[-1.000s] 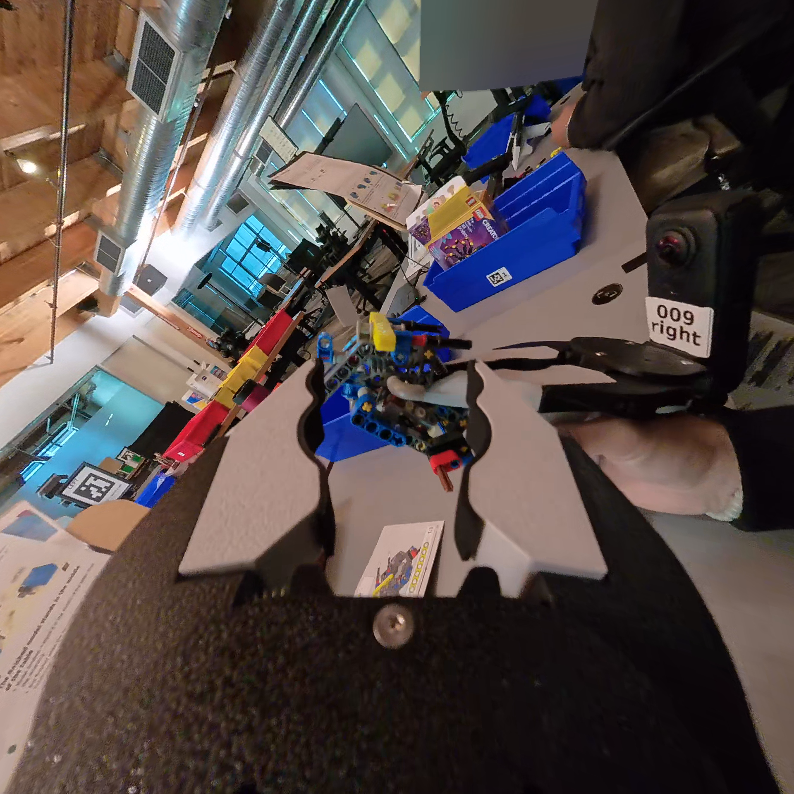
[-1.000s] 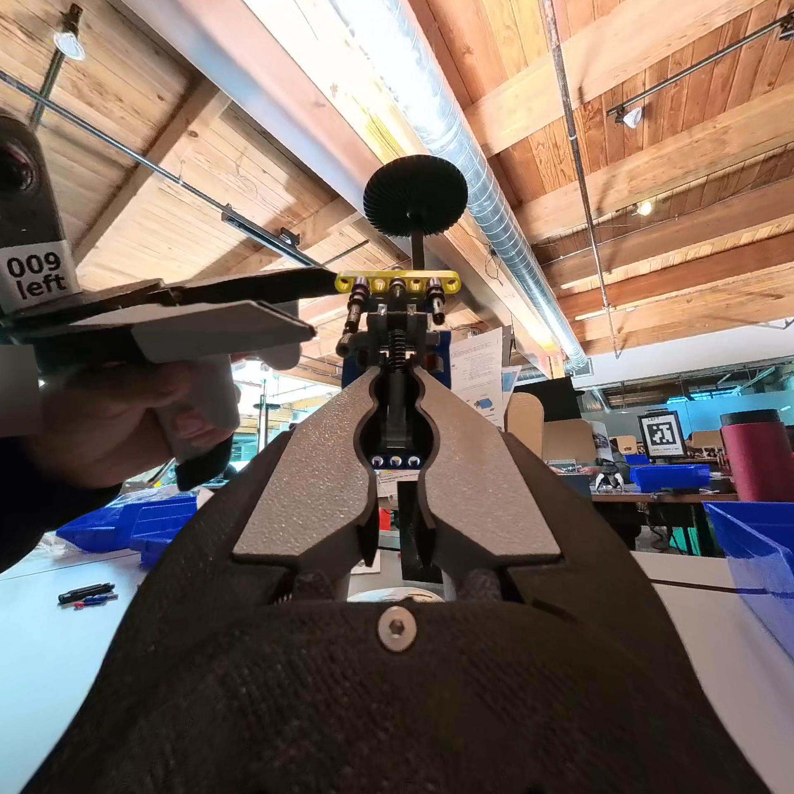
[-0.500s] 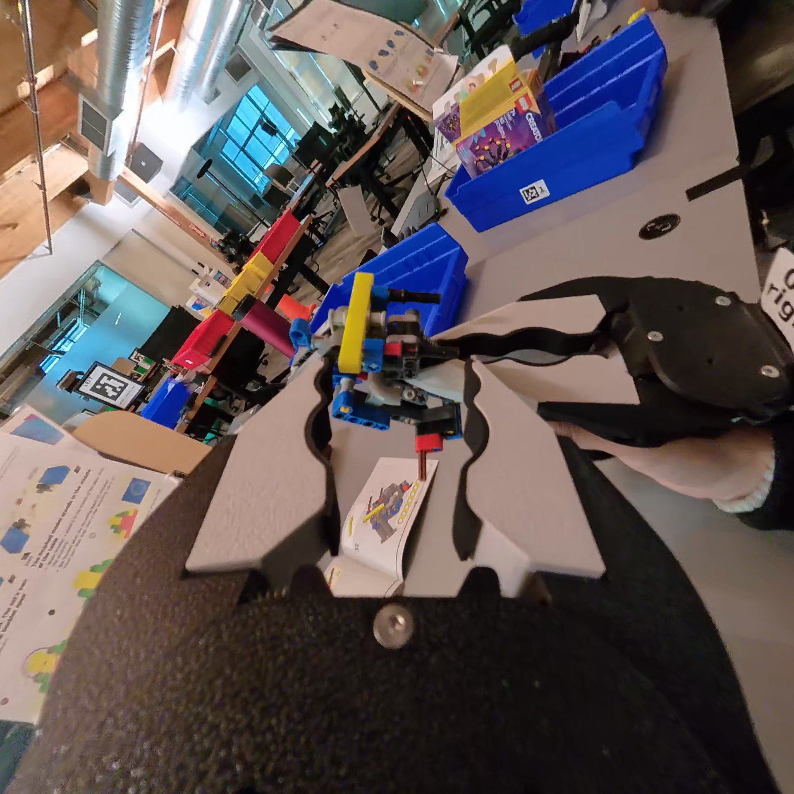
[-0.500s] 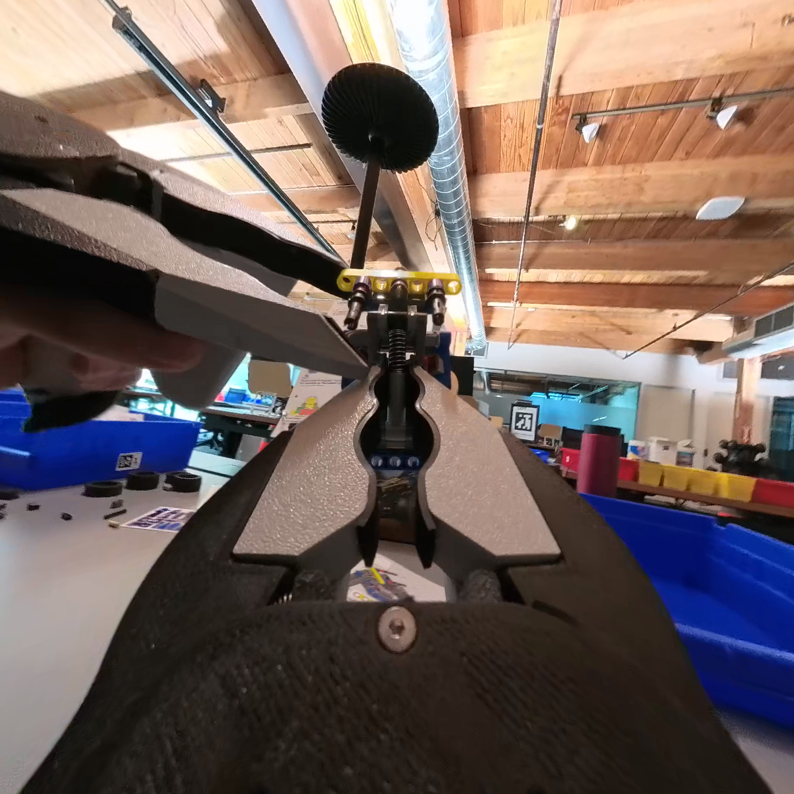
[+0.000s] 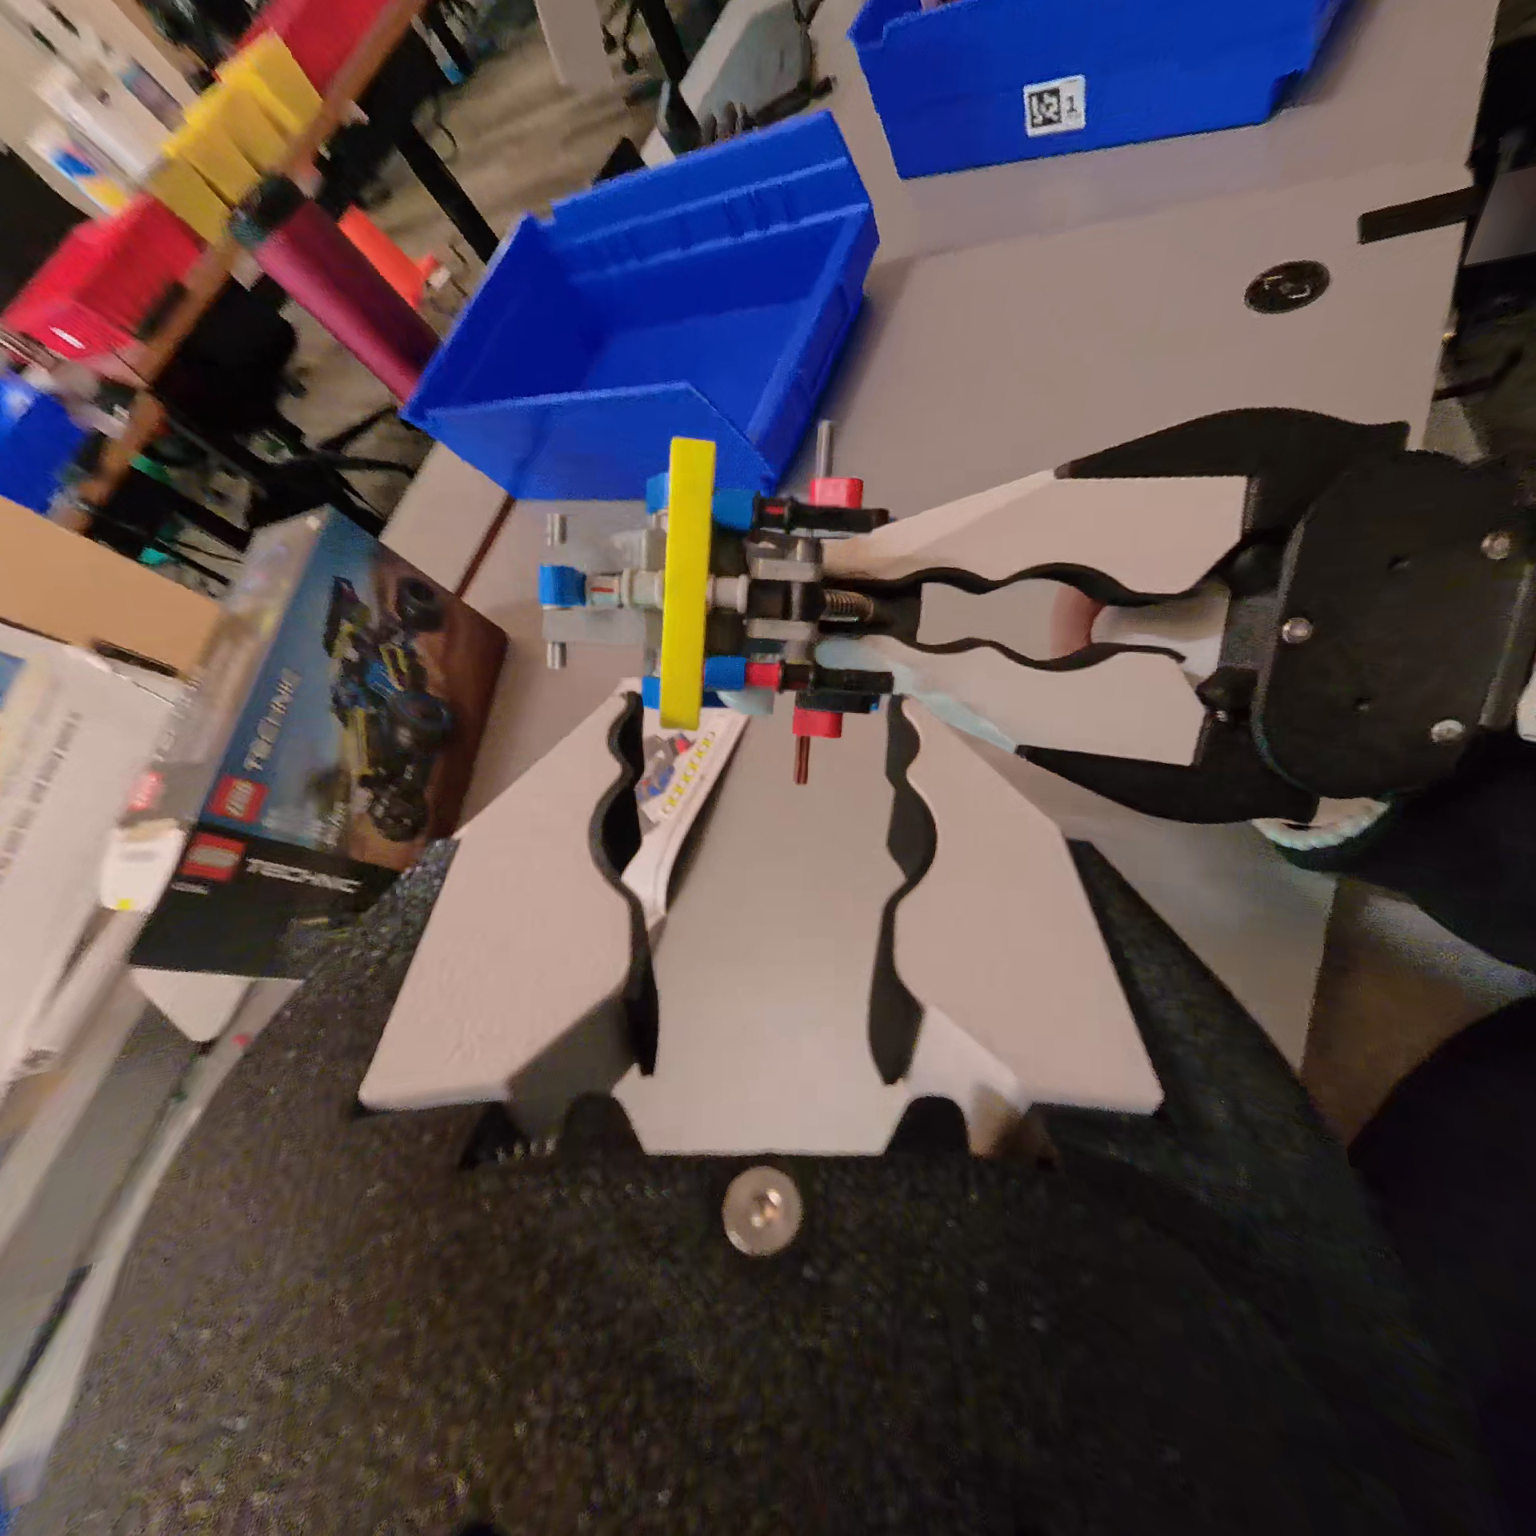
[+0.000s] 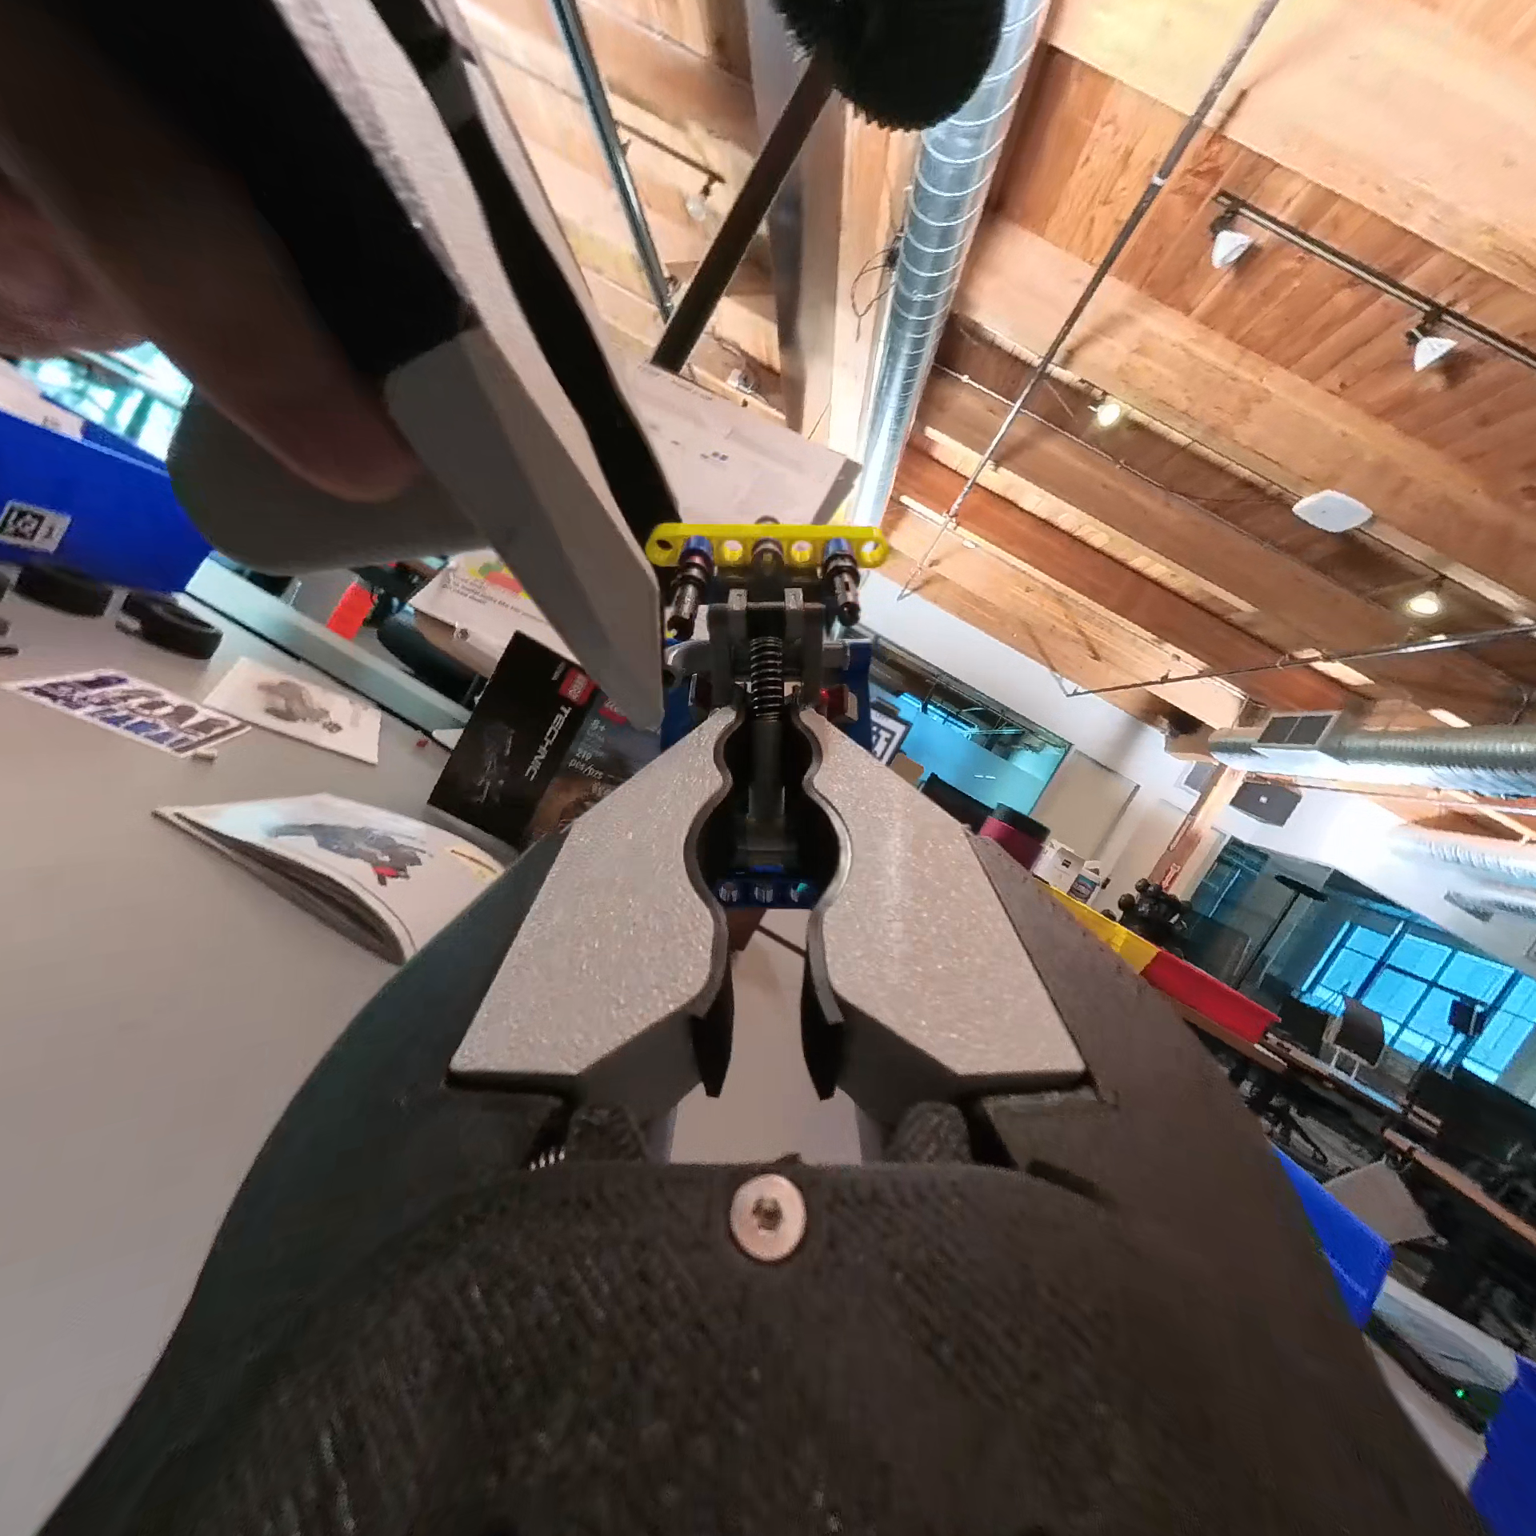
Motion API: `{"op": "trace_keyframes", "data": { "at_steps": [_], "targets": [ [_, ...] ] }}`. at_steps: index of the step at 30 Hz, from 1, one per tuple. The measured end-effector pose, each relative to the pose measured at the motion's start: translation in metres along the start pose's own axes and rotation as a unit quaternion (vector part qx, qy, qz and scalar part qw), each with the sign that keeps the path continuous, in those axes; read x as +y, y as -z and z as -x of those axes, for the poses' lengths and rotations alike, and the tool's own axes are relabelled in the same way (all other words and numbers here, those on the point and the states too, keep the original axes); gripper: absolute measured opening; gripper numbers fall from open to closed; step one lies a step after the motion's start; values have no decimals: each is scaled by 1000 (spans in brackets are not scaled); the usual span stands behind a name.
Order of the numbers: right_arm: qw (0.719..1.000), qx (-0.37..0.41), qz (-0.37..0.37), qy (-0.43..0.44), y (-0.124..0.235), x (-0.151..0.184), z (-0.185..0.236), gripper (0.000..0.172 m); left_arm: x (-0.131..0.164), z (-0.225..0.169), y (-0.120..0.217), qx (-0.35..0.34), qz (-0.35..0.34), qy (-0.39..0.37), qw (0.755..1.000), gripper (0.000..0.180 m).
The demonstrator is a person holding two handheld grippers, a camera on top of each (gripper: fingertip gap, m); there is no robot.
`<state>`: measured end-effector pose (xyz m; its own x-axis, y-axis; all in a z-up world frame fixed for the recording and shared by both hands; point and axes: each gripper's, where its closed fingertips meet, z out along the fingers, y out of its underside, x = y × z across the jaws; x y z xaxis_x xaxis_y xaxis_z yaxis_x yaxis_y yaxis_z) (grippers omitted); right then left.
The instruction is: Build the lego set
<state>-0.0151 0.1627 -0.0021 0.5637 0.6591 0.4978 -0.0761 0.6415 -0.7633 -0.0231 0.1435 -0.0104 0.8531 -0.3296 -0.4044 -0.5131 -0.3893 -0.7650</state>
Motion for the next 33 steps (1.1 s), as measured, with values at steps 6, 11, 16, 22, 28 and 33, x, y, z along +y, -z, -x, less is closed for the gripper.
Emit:
{"op": "trace_keyframes", "data": {
  "at_steps": [6,11,16,22,28,33],
  "targets": [
    [998,-26,29,44,-4,9,17,5,18,1,-5,50,24,66,996,52],
    [997,-39,39,62,-4,15,23,5,28,-1,-9,72,37,90,993,51],
    [996,-50,47,50,-5,18,26,5,28,2,-9,75,27,91,993,53],
    [995,-47,57,71,-5,21,27,4,31,-3,-13,74,37,88,993,62],
    [994,-50,67,75,-5,23,28,4,33,0,-15,68,35,87,993,56],
    [993,-58,67,75,-6,22,30,5,34,6,-12,44,43,49,997,52]
  ]
}}
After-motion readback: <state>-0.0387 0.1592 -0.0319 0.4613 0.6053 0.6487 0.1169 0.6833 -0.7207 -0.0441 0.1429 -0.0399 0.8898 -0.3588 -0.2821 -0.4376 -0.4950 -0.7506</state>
